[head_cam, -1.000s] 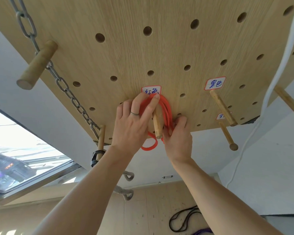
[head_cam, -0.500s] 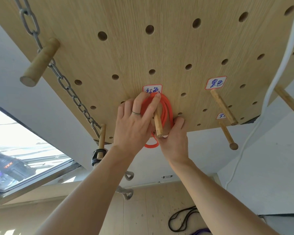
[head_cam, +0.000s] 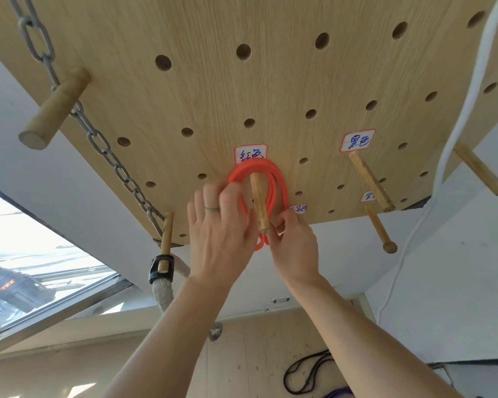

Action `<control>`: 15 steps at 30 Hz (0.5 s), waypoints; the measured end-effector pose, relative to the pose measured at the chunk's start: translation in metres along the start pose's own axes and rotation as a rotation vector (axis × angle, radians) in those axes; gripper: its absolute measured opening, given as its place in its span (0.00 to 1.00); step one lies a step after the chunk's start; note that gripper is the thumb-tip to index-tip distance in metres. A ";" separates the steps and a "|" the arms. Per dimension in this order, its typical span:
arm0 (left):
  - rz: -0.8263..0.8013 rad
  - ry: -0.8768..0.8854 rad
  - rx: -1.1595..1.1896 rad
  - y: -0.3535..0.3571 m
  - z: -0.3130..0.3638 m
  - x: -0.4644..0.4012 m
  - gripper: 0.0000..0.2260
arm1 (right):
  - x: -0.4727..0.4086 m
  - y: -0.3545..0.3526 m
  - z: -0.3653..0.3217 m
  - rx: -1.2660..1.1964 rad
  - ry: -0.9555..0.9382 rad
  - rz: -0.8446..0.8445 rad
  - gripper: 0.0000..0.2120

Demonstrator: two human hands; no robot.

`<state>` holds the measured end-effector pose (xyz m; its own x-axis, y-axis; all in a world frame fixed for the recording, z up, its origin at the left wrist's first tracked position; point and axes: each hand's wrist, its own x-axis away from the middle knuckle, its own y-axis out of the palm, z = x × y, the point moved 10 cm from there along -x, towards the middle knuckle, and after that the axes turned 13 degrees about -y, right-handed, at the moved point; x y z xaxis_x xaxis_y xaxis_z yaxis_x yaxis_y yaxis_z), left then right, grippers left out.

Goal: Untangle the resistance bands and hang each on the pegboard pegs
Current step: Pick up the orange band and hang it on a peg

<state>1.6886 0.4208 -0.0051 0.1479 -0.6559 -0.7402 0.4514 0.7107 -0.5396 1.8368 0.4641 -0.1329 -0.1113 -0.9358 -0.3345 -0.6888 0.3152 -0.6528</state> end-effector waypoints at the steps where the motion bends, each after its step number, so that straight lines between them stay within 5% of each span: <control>1: -0.022 -0.071 0.060 0.000 -0.007 0.008 0.20 | -0.001 0.002 0.000 0.005 -0.003 -0.009 0.10; 7: -0.577 -0.307 -0.010 0.076 -0.036 0.065 0.06 | -0.003 0.007 -0.007 0.016 -0.072 -0.084 0.06; 15: -0.656 -0.256 -0.109 0.114 -0.036 0.046 0.05 | -0.013 0.012 0.001 0.135 -0.083 -0.139 0.06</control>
<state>1.7156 0.4804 -0.1151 0.0836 -0.9868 -0.1389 0.4293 0.1614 -0.8886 1.8305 0.4799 -0.1369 0.0410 -0.9574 -0.2858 -0.5909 0.2075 -0.7796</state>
